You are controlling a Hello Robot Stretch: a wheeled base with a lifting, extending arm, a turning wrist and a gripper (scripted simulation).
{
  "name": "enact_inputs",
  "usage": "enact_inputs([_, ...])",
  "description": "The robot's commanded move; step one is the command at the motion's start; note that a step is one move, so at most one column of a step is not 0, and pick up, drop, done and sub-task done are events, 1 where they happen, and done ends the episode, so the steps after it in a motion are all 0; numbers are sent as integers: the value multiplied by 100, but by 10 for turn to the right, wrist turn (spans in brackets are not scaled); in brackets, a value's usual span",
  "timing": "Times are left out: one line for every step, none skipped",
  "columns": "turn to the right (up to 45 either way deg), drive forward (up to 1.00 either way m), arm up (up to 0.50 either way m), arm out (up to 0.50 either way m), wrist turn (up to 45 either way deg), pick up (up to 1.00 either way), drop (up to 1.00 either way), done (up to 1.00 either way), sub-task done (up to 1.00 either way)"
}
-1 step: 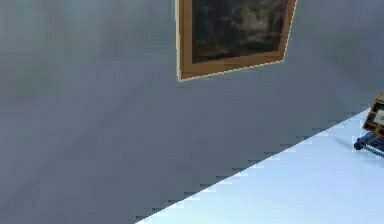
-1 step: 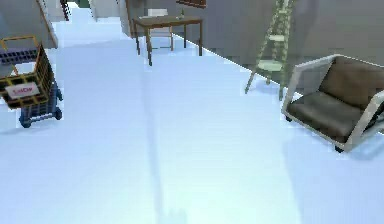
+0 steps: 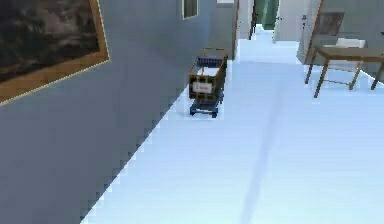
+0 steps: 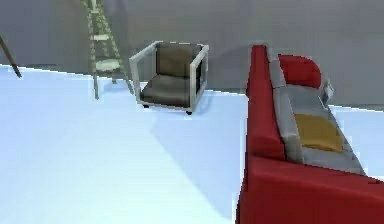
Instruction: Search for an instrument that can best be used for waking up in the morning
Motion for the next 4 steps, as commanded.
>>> enact_inputs([180, 0, 0, 0, 0, 0, 0, 0, 0])
enact_inputs([0, 100, 0, 0, 0, 0, 0, 0, 0])
enact_inputs([0, 100, 0, 0, 0, 0, 0, 0, 0])
enact_inputs([0, 100, 0, 0, 0, 0, 0, 0, 0])
